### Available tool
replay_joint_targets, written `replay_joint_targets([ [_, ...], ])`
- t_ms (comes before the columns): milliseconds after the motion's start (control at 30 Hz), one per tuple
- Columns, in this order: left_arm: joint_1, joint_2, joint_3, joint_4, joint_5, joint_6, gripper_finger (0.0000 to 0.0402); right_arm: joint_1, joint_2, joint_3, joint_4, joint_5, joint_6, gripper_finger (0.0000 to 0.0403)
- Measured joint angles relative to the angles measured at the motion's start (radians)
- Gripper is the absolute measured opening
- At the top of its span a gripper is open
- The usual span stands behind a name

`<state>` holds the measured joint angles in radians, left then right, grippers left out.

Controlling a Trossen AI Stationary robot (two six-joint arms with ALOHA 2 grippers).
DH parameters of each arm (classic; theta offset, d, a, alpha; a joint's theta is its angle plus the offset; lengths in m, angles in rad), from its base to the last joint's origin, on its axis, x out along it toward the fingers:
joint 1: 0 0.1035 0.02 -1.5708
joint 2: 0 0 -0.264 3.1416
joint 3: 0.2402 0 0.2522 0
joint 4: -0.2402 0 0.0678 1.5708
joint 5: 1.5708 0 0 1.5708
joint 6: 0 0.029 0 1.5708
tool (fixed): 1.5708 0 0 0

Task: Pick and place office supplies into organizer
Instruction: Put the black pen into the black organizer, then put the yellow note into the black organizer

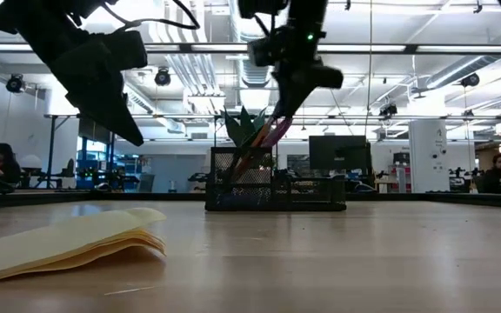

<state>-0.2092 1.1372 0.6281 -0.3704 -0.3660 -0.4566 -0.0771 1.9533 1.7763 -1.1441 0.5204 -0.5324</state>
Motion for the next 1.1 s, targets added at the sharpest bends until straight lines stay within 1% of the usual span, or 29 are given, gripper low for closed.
replay_joint_targets([
  [100,0.0,-0.002,0.0,0.007,-0.01,0.0,0.0142,0.013,0.059,0.059,0.003,0.079,-0.122,0.0038],
  [200,0.0,-0.002,0.0,0.021,-0.01,-0.001,0.0142,0.02,0.1,0.114,0.017,0.1,-0.189,0.004],
  [267,0.0,-0.002,0.0,0.03,-0.01,-0.001,0.0142,0.028,0.116,0.148,0.022,0.103,-0.209,0.0056],
  [433,0.0,-0.003,0.0,0.031,-0.01,0.002,0.0142,0.056,0.134,0.185,0.023,0.1,-0.228,0.0114],
  [533,0.0,-0.003,0.0,0.032,-0.01,0.002,0.0142,0.061,0.134,0.183,0.022,0.099,-0.23,0.0133],
  [633,0.0,-0.003,0.0,0.033,-0.01,0.002,0.0142,0.069,0.135,0.182,0.026,0.137,-0.178,0.0141],
  [700,0.0,-0.003,0.0,0.032,-0.01,0.001,0.0142,0.08,0.135,0.186,0.02,0.201,-0.08,0.0143],
  [733,0.0,-0.003,0.0,0.032,-0.01,0.0,0.0142,0.084,0.132,0.19,0.002,0.22,-0.032,0.0144],
  [767,0.0,-0.003,0.0,0.032,-0.01,-0.002,0.0142,0.088,0.125,0.194,-0.032,0.217,0.016,0.0144],
  [800,0.0,-0.003,0.0,0.032,-0.01,-0.003,0.0142,0.092,0.114,0.197,-0.072,0.191,0.067,0.0144],
  [833,0.0,-0.003,0.0,0.032,-0.008,-0.005,0.0142,0.096,0.1,0.199,-0.102,0.13,0.129,0.0144],
  [867,0.0,-0.003,0.0,0.032,-0.004,-0.008,0.0142,0.098,0.081,0.2,-0.124,0.028,0.201,0.0144],
  [900,0.0,-0.003,0.0,0.032,0.001,-0.009,0.0142,0.1,0.061,0.198,-0.135,-0.119,0.276,0.0145],
  [967,0.0,-0.003,0.0,0.033,0.024,-0.01,0.0142,0.103,0.02,0.173,-0.108,-0.461,0.384,0.0146],
  [1000,0.0,-0.003,0.0,0.034,0.044,-0.015,0.0142,0.11,0.004,0.147,-0.065,-0.588,0.416,0.0145],
  [1033,0.0,0.001,0.0,0.041,0.069,-0.031,0.0142,0.123,-0.01,0.118,-0.015,-0.645,0.436,0.0145],
  [1100,0.0,0.012,0.0,0.065,0.146,-0.066,0.0142,0.155,-0.032,0.042,0.084,-0.645,0.416,0.0146],
])
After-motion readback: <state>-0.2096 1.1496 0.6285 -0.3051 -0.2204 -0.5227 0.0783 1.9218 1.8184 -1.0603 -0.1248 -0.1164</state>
